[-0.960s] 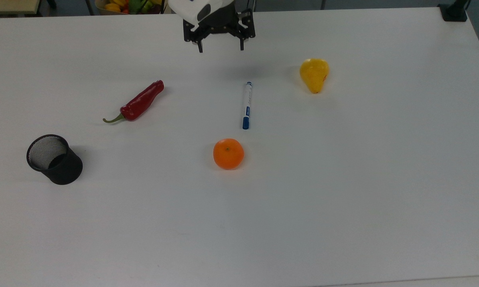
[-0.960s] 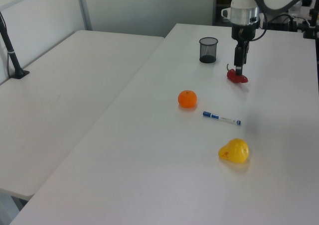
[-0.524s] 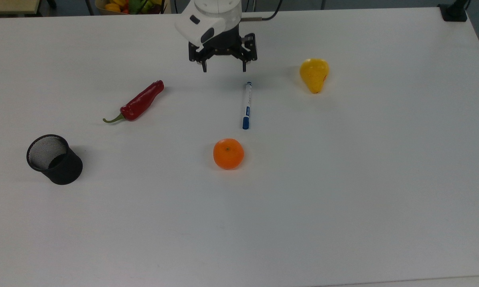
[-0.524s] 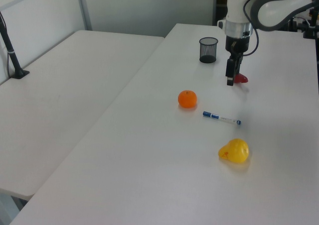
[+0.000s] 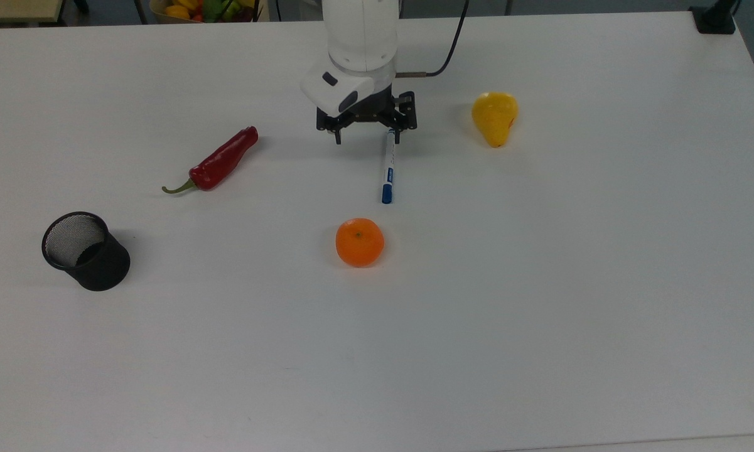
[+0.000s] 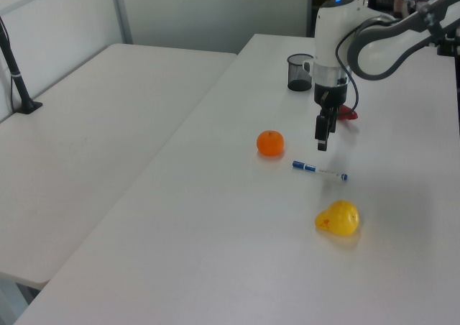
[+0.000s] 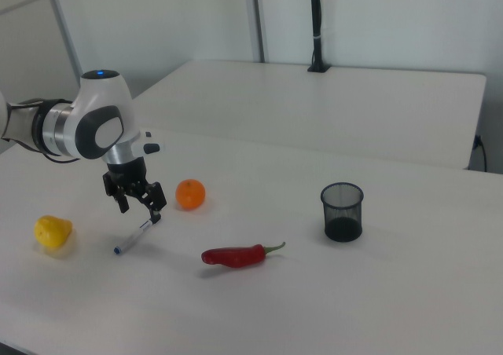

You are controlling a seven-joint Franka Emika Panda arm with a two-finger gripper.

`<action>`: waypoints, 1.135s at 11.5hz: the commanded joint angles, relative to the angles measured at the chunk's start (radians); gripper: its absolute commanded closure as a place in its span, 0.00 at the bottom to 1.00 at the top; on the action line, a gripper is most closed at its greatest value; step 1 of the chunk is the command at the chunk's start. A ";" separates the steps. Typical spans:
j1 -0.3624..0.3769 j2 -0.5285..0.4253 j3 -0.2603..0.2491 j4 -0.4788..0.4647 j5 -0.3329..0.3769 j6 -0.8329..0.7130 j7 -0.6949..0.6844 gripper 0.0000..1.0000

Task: Place marker
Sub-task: 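Move the open gripper over the white marker and lower onto it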

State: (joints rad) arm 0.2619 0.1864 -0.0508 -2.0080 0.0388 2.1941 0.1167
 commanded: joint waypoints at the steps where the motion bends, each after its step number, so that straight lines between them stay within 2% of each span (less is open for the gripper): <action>1: 0.014 0.025 -0.001 -0.012 -0.014 0.047 0.028 0.00; 2: 0.014 0.036 0.002 -0.012 -0.014 0.058 0.028 0.00; 8: 0.013 0.077 0.020 -0.015 -0.022 0.108 0.028 0.18; 9: 0.013 0.079 0.023 -0.014 -0.022 0.108 0.028 0.22; 11: 0.013 0.084 0.023 -0.015 -0.023 0.108 0.028 0.38; 13: 0.013 0.088 0.029 -0.014 -0.023 0.111 0.028 0.46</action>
State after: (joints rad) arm 0.2686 0.2758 -0.0277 -2.0079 0.0343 2.2751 0.1220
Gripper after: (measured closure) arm 0.339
